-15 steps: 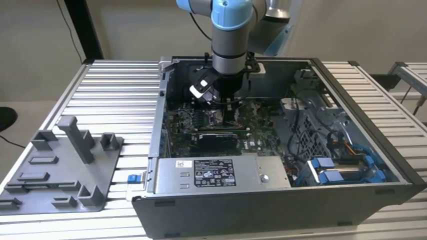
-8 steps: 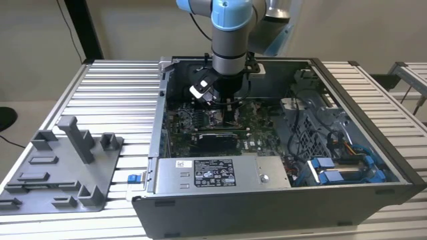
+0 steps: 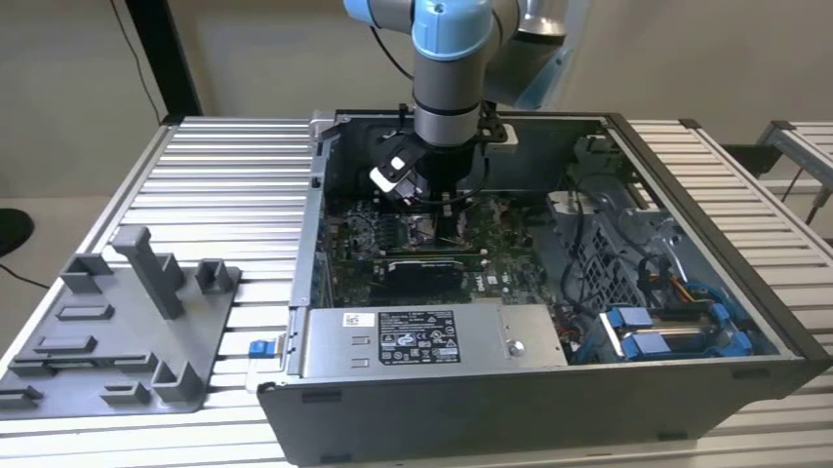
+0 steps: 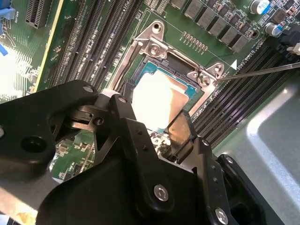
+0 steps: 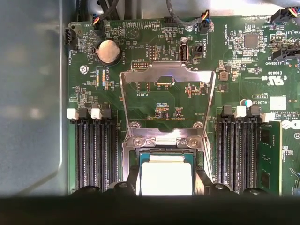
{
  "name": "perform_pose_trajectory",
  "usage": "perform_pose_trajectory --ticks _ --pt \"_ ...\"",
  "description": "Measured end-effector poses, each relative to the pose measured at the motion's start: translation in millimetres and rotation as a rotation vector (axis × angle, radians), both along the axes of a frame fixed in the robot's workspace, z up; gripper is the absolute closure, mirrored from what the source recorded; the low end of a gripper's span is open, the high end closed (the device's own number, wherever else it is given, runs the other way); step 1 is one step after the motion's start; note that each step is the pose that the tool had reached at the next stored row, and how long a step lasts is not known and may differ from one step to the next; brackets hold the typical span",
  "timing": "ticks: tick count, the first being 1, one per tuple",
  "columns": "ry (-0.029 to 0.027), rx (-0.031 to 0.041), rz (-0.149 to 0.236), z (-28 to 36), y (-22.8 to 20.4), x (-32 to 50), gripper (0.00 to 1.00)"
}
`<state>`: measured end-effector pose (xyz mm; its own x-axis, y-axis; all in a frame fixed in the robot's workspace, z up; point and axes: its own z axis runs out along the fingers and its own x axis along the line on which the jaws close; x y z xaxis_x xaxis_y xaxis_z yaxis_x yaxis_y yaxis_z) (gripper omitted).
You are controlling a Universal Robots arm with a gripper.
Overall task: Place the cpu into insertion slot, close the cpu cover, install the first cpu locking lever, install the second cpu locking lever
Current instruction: 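Close the cpu cover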
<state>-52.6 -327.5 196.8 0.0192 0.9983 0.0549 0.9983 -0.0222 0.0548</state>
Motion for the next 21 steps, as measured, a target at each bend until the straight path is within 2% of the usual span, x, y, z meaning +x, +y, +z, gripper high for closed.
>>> perform_pose_trajectory --ticks 21 --pt "0.0000 0.0000 0.000 -0.3 0.8 0.3 1.00"
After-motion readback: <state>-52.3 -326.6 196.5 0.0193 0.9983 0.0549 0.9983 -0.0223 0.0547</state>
